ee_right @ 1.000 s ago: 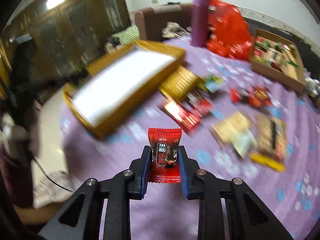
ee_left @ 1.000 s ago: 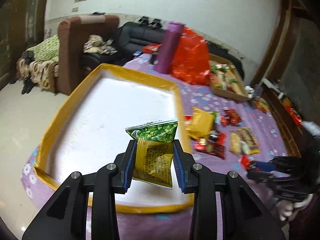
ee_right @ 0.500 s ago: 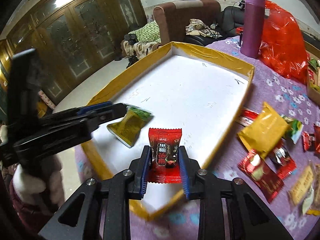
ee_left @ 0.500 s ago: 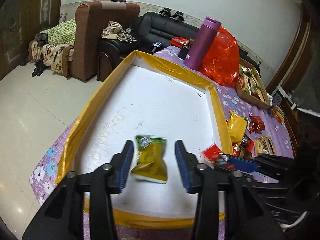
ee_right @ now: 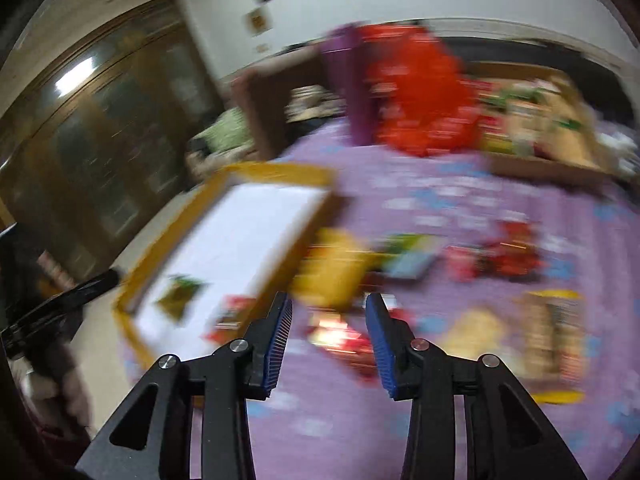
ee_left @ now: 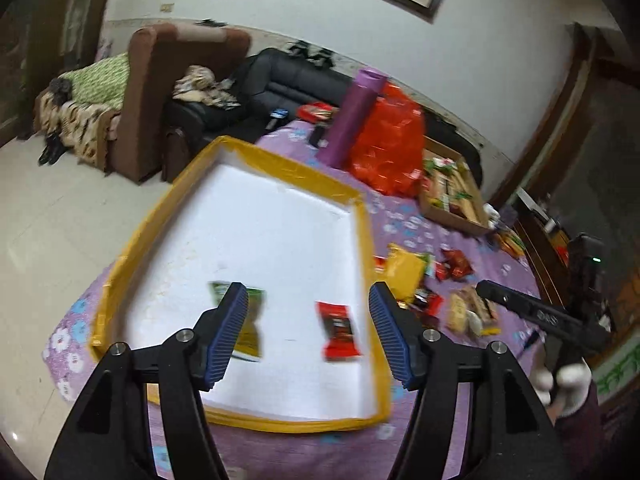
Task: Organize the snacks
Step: 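Grasp the yellow pastry bag with the left tool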
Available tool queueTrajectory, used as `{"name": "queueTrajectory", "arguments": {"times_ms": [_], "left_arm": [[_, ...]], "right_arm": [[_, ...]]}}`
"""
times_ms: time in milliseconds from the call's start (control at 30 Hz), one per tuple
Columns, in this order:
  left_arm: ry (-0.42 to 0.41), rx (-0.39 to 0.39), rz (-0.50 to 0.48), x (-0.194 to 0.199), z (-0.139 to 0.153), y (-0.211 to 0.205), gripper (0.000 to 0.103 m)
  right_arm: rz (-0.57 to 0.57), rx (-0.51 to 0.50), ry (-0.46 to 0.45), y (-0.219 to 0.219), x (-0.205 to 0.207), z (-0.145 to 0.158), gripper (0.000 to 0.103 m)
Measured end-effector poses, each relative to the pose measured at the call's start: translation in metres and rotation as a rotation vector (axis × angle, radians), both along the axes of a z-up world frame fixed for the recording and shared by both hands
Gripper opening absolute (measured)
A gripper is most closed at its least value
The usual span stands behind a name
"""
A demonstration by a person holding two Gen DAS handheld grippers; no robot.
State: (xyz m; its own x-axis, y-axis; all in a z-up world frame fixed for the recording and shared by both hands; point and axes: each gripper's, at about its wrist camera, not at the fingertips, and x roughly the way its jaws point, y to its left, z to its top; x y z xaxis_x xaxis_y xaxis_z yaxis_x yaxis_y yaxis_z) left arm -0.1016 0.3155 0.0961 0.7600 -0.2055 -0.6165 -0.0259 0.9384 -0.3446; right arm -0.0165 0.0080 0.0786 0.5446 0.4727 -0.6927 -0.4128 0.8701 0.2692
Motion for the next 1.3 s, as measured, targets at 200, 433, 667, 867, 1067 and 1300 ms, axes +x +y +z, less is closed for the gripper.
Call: {"name": "queueTrajectory", "arguments": {"times_ms": [200, 433, 667, 867, 1067, 1300], "left_arm": [[0.028, 0.046, -0.124, 0.016, -0.002, -0.056, 0.062], [0.083, 0.089, -0.198, 0.033, -0.014, -0.103, 0.062], [0.108, 0.148, -0.228, 0.053, -0.021, -0.128, 0.062], [0.139, 0.262, -0.262, 0.09, -0.029, -0.15, 0.062], [0.168, 0.415, -0.273, 0.126, -0.043, -0.168, 0.062], [0.251, 0.489, -0.3, 0.157, -0.066, -0.183, 0.062]], "right_arm": [[-0.162, -0.013, 0.065, -0.09, 0.005, -0.028, 0.042], [-0.14, 0.013, 0.092, -0.095, 0.007, -0.048, 0.042], [-0.145, -0.091, 0.087, -0.064, 0.013, -0.063, 0.042], [-0.171, -0.138, 0.053, -0.06, 0.018, -0.065, 0.026], [-0.169, -0.095, 0.045, -0.074, 0.017, -0.066, 0.022], [-0.148, 0.01, 0.068, -0.088, 0.019, -0.061, 0.02]]}}
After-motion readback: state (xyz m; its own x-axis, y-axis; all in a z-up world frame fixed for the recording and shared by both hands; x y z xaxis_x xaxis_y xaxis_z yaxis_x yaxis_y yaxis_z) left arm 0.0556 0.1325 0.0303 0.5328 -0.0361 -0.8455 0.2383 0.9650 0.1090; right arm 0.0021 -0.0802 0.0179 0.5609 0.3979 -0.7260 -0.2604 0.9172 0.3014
